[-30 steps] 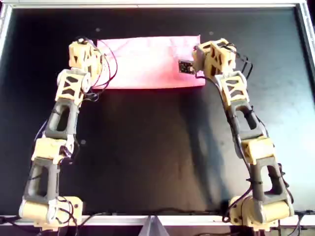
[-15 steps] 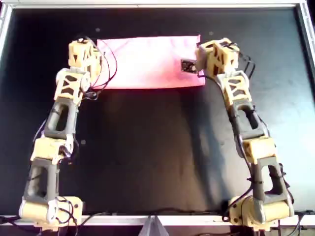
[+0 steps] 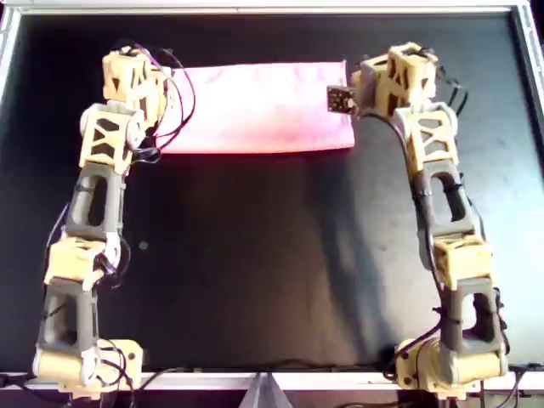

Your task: Fold a cloth

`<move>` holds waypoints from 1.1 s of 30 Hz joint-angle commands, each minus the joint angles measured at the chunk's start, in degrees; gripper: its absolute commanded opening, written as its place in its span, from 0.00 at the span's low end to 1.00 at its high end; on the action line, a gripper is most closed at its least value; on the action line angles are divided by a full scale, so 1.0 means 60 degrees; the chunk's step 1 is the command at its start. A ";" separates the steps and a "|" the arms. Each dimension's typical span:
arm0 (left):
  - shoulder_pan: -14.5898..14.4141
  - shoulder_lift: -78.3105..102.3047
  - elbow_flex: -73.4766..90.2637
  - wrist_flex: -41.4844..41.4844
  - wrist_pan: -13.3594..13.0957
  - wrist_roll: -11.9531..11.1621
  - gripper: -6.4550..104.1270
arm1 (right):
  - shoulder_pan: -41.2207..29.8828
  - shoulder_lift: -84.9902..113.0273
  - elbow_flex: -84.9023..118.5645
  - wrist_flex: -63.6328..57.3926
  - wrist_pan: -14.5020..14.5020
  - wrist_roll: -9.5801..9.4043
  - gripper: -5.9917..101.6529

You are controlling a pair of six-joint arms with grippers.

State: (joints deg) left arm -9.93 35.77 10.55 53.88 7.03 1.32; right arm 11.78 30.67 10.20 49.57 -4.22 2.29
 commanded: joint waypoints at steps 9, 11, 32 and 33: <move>0.0190 0.7324 -0.0366 0.6343 -0.0073 -0.0132 0.56 | 0.0132 0.5464 -0.0586 0.7031 -0.0059 0.0146 0.51; 0.0205 0.8335 -0.0190 0.6211 -0.0073 -0.0132 0.56 | -0.0015 0.6050 -0.0542 0.7148 -0.0015 0.0146 0.51; 0.0586 2.0068 1.2334 0.1392 -0.0073 0.0029 0.57 | -0.0176 1.8838 0.9829 0.4146 0.0103 -0.0029 0.51; 0.0586 2.0303 1.3198 0.0674 -0.0073 0.0044 0.57 | -0.0176 1.9277 1.0620 0.3472 0.0103 -0.0029 0.51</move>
State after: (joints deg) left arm -7.82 156.62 74.97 69.79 7.12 1.67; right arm 11.16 142.03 62.14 79.80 -4.13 2.29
